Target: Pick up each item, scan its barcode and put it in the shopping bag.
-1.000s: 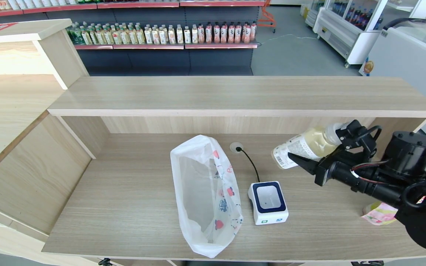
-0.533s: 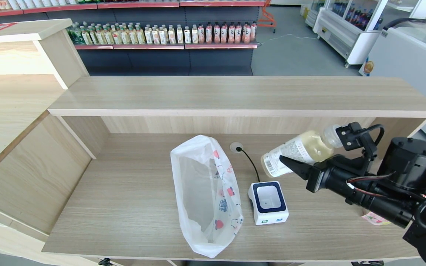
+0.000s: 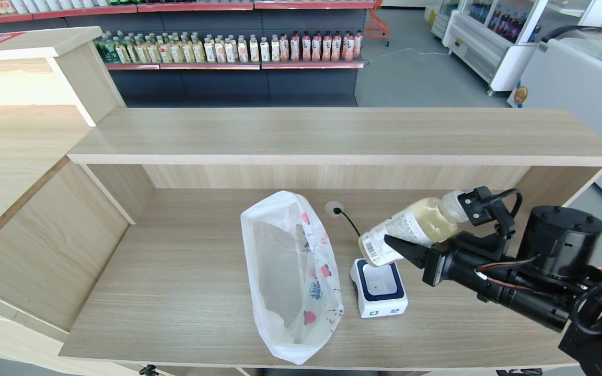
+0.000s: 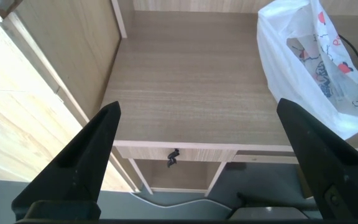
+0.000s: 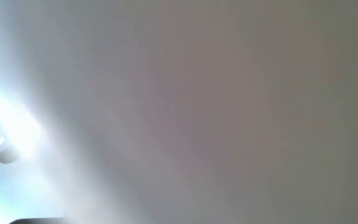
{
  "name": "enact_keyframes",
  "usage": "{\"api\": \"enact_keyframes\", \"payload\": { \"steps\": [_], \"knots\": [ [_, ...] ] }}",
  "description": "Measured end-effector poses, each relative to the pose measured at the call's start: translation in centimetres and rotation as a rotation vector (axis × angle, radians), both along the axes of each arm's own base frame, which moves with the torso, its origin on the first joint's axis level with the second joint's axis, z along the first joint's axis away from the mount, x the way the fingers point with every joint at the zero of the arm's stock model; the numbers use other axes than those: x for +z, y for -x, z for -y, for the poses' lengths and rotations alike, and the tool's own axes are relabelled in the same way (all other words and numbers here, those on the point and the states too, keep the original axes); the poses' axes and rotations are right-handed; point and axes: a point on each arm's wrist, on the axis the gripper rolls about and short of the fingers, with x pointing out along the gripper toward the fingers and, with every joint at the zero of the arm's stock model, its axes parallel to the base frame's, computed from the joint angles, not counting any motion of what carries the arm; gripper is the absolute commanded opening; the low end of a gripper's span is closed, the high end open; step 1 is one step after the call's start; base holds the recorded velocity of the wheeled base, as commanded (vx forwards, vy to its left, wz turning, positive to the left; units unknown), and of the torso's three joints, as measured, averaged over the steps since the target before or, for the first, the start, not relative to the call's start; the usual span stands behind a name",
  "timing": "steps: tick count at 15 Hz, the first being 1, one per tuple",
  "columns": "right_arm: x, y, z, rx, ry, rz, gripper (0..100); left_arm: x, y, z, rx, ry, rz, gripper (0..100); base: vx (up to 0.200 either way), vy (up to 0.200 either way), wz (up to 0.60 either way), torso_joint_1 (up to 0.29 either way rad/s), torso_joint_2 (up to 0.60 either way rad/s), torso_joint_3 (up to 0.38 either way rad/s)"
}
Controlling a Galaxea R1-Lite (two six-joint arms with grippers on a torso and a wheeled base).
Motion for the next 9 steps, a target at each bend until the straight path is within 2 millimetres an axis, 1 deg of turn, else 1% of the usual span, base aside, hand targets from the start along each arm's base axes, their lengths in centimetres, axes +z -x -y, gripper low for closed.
{"api": "enact_keyframes", "payload": {
  "steps": [4, 5, 6, 7, 9],
  "knots": [
    [-0.3, 0.4, -1.1, 0.04, -0.021, -0.034, 0, 0.0, 0.0, 0.0, 0.0, 0.002, 0.0, 100, 0.0, 0.2, 0.0, -0.002, 0.0, 0.006],
    [-0.1, 0.5, -1.4, 0.048, -0.031, -0.025, 0, 0.0, 0.0, 0.0, 0.001, 0.003, 0.001, 100, 0.0, 0.2, 0.0, 0.032, 0.01, -0.007],
    [-0.5, 0.7, -1.7, 0.059, -0.022, -0.045, 0, 0.0, 0.0, 0.0, -0.001, 0.002, 0.0, 100, 0.0, 0.2, 0.0, 0.032, 0.02, -0.002],
    [-0.5, 0.9, -1.9, 0.075, -0.022, -0.046, 0, 0.0, 0.0, 0.0, 0.0, 0.002, 0.0, 100, 0.0, 0.0, 0.0, 0.0, 0.0, 0.0],
    [-1.1, 1.1, -1.9, 0.066, -0.01, -0.064, 0, 0.0, 0.0, 0.0, -0.001, 0.001, 0.001, 100, 0.0, 0.0, 0.0, 0.0, 0.0, 0.0]
  ]
}}
